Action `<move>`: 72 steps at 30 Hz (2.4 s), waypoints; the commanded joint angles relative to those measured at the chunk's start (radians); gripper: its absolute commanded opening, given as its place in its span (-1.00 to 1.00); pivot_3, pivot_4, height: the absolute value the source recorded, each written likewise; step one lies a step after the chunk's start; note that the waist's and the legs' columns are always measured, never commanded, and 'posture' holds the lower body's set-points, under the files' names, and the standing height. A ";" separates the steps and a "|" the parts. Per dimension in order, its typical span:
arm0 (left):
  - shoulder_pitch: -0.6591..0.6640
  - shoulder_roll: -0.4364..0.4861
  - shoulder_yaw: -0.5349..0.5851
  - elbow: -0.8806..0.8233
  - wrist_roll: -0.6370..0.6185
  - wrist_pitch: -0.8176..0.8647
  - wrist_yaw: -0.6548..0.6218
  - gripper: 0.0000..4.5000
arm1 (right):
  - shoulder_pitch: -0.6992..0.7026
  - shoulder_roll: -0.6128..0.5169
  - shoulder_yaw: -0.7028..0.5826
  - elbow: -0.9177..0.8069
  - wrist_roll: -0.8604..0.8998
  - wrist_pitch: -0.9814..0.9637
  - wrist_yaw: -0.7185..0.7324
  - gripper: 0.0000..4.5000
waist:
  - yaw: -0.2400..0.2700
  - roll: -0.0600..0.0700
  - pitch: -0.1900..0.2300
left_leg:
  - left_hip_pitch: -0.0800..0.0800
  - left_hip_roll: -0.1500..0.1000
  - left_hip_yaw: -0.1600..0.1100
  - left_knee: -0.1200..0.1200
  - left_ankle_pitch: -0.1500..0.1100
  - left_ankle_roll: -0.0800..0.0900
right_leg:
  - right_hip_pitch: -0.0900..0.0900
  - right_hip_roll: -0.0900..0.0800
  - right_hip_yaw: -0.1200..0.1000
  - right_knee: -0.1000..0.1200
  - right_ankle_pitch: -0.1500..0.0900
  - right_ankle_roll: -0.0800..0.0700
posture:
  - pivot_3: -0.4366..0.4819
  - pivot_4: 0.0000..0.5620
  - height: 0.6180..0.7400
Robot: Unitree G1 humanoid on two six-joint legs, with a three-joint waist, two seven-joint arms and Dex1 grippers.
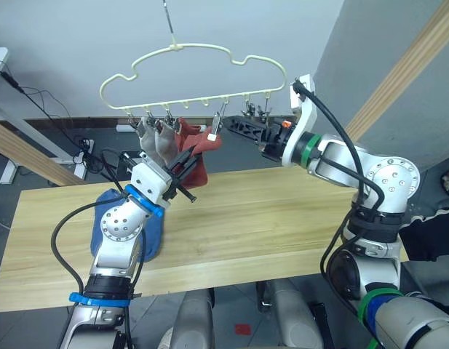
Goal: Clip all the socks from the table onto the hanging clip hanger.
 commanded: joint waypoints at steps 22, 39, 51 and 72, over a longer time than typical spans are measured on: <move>0.267 0.247 0.295 -0.474 -0.752 0.876 -0.253 0.98 | 0.271 -0.065 0.411 -0.222 -0.866 -0.647 0.197 1.00 | -0.011 0.001 0.000 | 0.001 0.002 0.001 0.001 0.000 -0.001 | 0.000 0.002 0.001 0.000 -0.001 0.001 | 0.00 0.25 1.00; 0.285 0.211 0.322 -0.590 -0.776 0.907 -0.150 1.00 | 0.238 0.075 0.435 -0.171 -1.032 -0.741 0.262 0.48 | 0.011 0.001 0.000 | 0.001 0.002 0.001 0.001 0.000 -0.001 | 0.000 0.002 0.001 0.000 -0.001 0.001 | 0.12 0.30 1.00; 0.280 0.218 0.313 -0.588 -0.766 0.900 -0.161 1.00 | 0.222 0.125 0.433 -0.122 -1.081 -0.740 0.291 -0.21 | 0.014 0.001 0.001 | 0.001 0.002 0.001 0.001 0.000 -0.001 | 0.000 0.002 0.001 0.000 -0.001 0.001 | 0.12 0.32 1.00; 0.269 0.210 0.296 -0.577 -0.746 0.893 -0.173 1.00 | 0.113 0.226 0.387 0.047 -1.143 -0.767 0.275 -0.21 | 0.012 0.001 0.001 | 0.002 0.002 0.001 0.001 0.000 -0.001 | 0.000 0.002 0.001 0.001 -0.001 0.001 | 0.12 0.32 1.00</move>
